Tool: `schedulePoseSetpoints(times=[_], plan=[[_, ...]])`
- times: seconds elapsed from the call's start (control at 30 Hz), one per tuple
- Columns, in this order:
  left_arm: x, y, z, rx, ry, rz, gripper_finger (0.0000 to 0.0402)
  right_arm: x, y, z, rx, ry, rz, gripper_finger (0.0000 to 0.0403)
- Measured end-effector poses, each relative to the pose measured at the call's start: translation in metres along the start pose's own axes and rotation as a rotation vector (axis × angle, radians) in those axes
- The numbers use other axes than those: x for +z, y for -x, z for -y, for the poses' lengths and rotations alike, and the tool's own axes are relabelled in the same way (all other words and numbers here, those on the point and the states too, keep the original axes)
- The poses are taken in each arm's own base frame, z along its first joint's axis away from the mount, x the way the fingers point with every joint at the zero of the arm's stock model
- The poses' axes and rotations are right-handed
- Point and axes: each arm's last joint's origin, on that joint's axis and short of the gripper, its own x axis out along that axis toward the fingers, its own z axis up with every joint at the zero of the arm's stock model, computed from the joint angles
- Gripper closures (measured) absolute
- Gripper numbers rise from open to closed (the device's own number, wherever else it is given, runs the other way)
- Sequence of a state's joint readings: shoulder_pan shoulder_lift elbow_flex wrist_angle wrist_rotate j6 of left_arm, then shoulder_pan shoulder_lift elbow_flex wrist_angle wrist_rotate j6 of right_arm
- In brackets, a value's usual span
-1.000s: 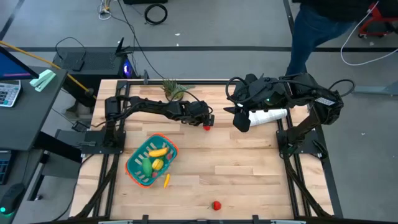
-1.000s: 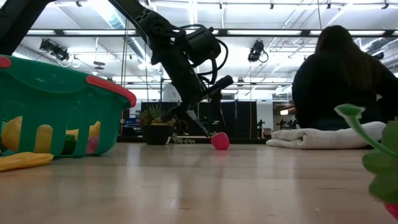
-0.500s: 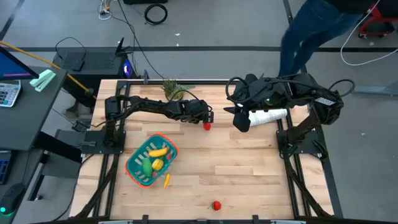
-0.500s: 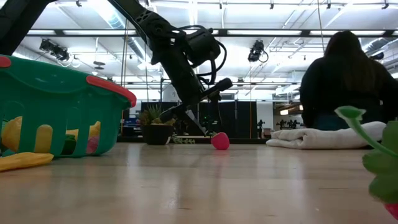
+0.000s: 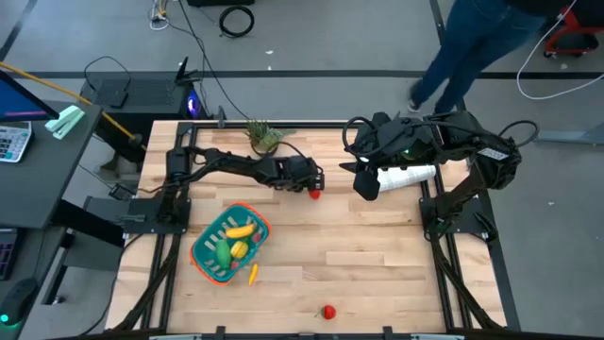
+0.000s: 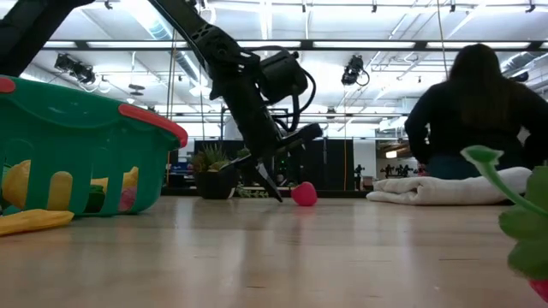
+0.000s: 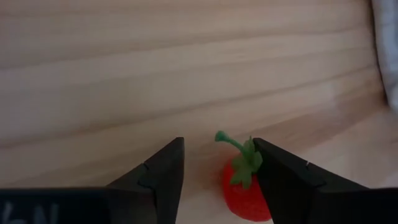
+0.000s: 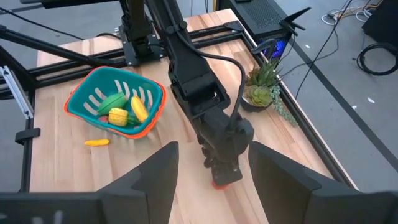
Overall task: Pick and placing Produce into tupperware
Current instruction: Put the top red strawberry into the blue basket
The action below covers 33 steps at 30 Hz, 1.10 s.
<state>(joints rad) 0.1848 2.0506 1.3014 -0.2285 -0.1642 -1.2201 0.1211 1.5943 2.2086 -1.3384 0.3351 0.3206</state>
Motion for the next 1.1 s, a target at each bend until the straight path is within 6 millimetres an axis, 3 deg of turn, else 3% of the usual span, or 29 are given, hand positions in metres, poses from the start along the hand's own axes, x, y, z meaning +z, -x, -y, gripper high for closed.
schedulePoseSetpoints(times=[0.3,0.57,0.8,1.0,1.1], plan=[[0.001,0.0,0.005,-0.049,0.006,0.017,0.0212,0.0,0.0,0.0,0.0,0.001,0.0,0.0199],[-0.002,0.001,0.006,-0.052,-0.002,0.012,0.0244,0.0,0.0,0.0,0.0,0.008,0.0,0.0199],[-0.006,0.001,0.008,-0.055,-0.051,0.009,0.03,0.0,0.0,0.0,0.0,0.008,0.0,0.0199],[-0.006,0.002,0.01,-0.075,-0.107,0.018,0.0383,0.0,0.0,0.0,0.0,0.009,0.0,0.0199],[-0.007,0.002,0.013,-0.098,-0.119,0.026,0.0391,0.0,0.0,0.0,0.0,0.009,0.0,0.0199]])
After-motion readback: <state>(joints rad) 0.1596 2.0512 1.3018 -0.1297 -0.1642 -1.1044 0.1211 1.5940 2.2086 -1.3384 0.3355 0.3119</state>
